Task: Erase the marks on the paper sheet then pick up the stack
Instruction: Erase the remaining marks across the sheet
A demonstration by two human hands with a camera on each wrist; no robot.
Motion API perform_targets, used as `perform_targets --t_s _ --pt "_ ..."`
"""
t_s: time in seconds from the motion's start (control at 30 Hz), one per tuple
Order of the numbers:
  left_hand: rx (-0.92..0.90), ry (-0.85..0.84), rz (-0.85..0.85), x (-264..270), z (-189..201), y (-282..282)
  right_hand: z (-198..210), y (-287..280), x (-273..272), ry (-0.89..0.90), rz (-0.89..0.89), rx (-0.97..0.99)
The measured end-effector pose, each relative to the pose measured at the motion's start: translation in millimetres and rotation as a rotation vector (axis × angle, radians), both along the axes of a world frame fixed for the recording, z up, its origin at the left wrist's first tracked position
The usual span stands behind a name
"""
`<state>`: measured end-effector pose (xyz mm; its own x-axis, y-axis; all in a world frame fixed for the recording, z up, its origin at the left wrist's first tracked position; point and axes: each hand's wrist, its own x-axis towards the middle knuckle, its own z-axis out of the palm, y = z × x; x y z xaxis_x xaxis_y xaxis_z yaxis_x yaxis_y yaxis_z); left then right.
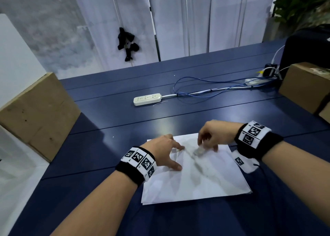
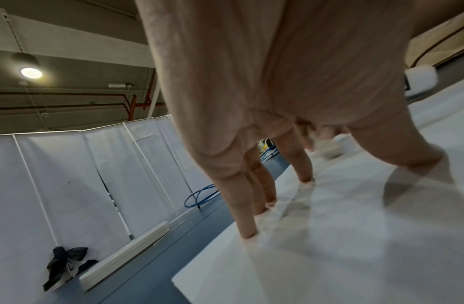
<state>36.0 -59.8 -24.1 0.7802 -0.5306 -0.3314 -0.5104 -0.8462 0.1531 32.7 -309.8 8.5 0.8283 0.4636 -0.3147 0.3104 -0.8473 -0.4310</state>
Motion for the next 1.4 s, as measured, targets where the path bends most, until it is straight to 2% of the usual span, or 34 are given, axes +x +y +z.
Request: perform_targets --t_s 0.13,0.2,0.33,0.4,0.5,0.57,0.63,0.77,0.83,0.97,1.03,1.2,1.4 --pt "0.009 -0.002 0.008 -1.2 2.9 -1.7 -4.4 -1.1 18.1 -0.164 -0.142 0.055" --pt "0.012 0.0 0.007 -0.5 3.2 -2.6 -2.3 -3.4 10.6 -0.092 -0.117 0.043" --pt "0.021 0.009 0.009 1.0 4.0 -2.9 1.4 -1.8 -11.1 0.192 0.048 -0.022" --pt "0.018 0.008 0.01 1.1 4.0 -3.3 1.7 -0.4 -7.6 0.103 0.018 -0.031" --pt "0.018 0.009 0.022 0.4 4.8 -3.6 1.2 -0.9 13.7 -0.121 -0.148 0.027" --pt "0.005 0.007 0.031 -0.1 4.4 -3.1 0.1 -2.3 19.5 -0.194 -0.213 0.034" --pt "0.005 0.007 0.028 -0.4 4.0 -3.3 -1.1 -4.4 12.4 -0.151 -0.19 0.057" --pt "0.009 0.01 0.023 1.1 4.2 -3.8 7.6 -3.9 -14.9 0.099 0.032 0.031" --pt "0.014 0.007 0.019 1.0 4.9 -4.3 5.4 -3.2 -10.6 0.046 0.047 0.002" --pt "0.011 0.007 0.032 -0.2 5.2 -3.7 -3.6 -1.5 13.5 -0.193 -0.09 -0.009" --pt "0.01 0.009 0.03 -0.9 5.5 -3.5 -3.1 -1.2 11.4 -0.194 -0.094 -0.016" --pt "0.012 0.008 0.021 -0.4 6.7 -4.6 6.5 0.9 -18.9 0.051 0.102 -0.037" --pt "0.007 0.011 0.031 1.4 4.4 -3.6 -2.7 0.8 15.4 -0.22 -0.13 -0.058"
